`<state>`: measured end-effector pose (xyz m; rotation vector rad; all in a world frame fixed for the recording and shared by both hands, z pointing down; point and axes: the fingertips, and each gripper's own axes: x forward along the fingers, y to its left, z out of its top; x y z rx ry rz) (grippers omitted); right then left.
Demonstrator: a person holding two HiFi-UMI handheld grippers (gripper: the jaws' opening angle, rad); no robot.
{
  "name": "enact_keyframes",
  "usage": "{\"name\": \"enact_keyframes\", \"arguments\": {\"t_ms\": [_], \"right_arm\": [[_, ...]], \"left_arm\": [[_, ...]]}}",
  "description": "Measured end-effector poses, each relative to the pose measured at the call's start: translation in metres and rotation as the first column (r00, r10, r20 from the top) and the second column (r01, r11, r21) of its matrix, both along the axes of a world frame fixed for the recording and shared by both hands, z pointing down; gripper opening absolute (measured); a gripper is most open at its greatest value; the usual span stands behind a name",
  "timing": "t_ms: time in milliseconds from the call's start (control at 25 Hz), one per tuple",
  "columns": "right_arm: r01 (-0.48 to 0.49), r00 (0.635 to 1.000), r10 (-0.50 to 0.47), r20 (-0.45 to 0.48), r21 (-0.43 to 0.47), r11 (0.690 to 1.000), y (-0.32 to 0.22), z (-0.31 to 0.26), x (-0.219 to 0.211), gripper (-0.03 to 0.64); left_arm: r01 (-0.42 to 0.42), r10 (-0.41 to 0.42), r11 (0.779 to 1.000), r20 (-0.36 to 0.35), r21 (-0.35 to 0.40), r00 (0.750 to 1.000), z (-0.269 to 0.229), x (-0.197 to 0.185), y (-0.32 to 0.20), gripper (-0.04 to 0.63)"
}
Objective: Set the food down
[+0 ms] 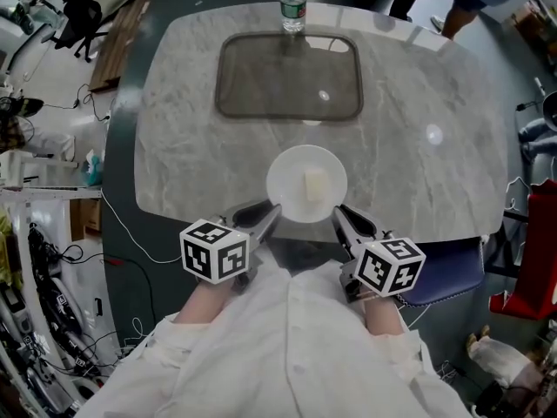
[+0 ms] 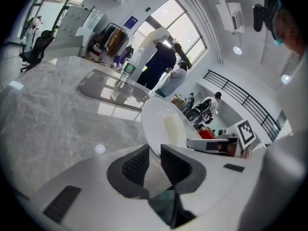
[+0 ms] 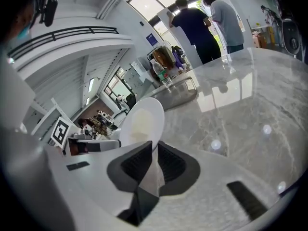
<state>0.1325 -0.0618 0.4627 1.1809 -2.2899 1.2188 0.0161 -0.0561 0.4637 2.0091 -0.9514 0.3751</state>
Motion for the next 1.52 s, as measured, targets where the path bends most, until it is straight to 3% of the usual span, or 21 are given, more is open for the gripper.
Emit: {"name": "enact_keyframes", "arguments": {"t_ms": [560,1520], "right_arm": [[-0.009,1.000,0.009,-0.001,-0.003,1.000,-0.035,0.004,-0.015,0.032],[-0.065,0.998,0.065,-0.012,-0.023,0.998,-0.162,0.008,-0.055,0.032]], "left_arm": [[0.001,-0.001,1.000,-0.003,-0.016,1.000,0.007,-0.014,-0.033,0.067],[-0.077,0.077,0.997,-0.012,0.013,0.997,0.004,-0.055,-0.176,0.066]]}}
